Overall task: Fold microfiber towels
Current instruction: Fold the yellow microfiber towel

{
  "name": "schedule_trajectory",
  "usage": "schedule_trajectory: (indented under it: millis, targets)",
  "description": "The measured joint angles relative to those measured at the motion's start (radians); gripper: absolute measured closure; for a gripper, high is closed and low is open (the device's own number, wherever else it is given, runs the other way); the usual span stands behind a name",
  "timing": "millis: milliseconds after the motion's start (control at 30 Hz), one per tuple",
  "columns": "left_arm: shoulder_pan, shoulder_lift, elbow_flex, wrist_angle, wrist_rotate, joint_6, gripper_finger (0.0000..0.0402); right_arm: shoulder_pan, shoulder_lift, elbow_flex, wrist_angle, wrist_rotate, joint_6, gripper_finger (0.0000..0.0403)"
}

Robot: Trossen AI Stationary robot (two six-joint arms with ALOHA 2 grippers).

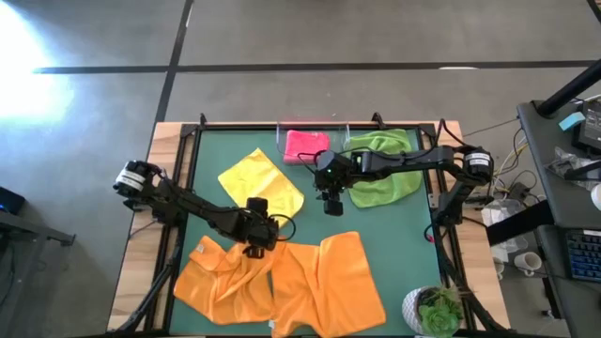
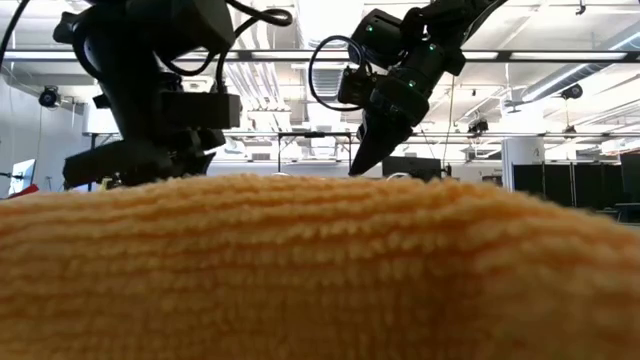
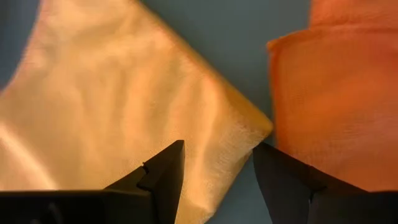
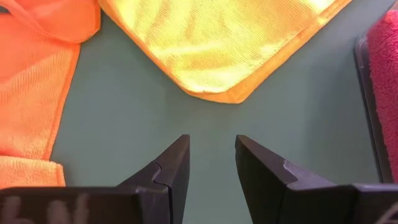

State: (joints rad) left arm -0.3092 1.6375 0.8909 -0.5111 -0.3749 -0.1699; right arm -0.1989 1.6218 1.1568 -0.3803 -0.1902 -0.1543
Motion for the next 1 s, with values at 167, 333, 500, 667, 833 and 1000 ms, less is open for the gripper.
schedule_trajectory:
  millis: [167, 333, 500, 667, 833, 1000]
  targets:
    - [0.000, 0.008, -0.014, 0.070, 0.086, 0.019, 0.0226, 0.000, 0.000, 0.000, 0.001, 0.000, -0.003, 0.0282]
    - [0.002, 0.038, -0.012, 0.070, 0.062, 0.054, 0.0226, 0.000, 0.000, 0.000, 0.007, 0.000, -0.003, 0.0282]
    - [0.005, 0.033, -0.009, 0.061, 0.060, 0.046, 0.0226, 0.000, 0.000, 0.000, 0.009, 0.000, -0.003, 0.0282]
    - [0.008, -0.022, 0.000, 0.051, 0.042, 0.022, 0.0226, 0.000, 0.000, 0.000, 0.010, 0.000, -0.002, 0.0282]
    - [0.007, -0.057, -0.014, 0.042, 0.044, 0.021, 0.0226, 0.000, 0.000, 0.000, 0.012, 0.000, 0.008, 0.0282]
    - [0.008, -0.042, -0.018, 0.029, 0.046, 0.027, 0.0226, 0.000, 0.000, 0.000, 0.017, 0.000, 0.013, 0.0282]
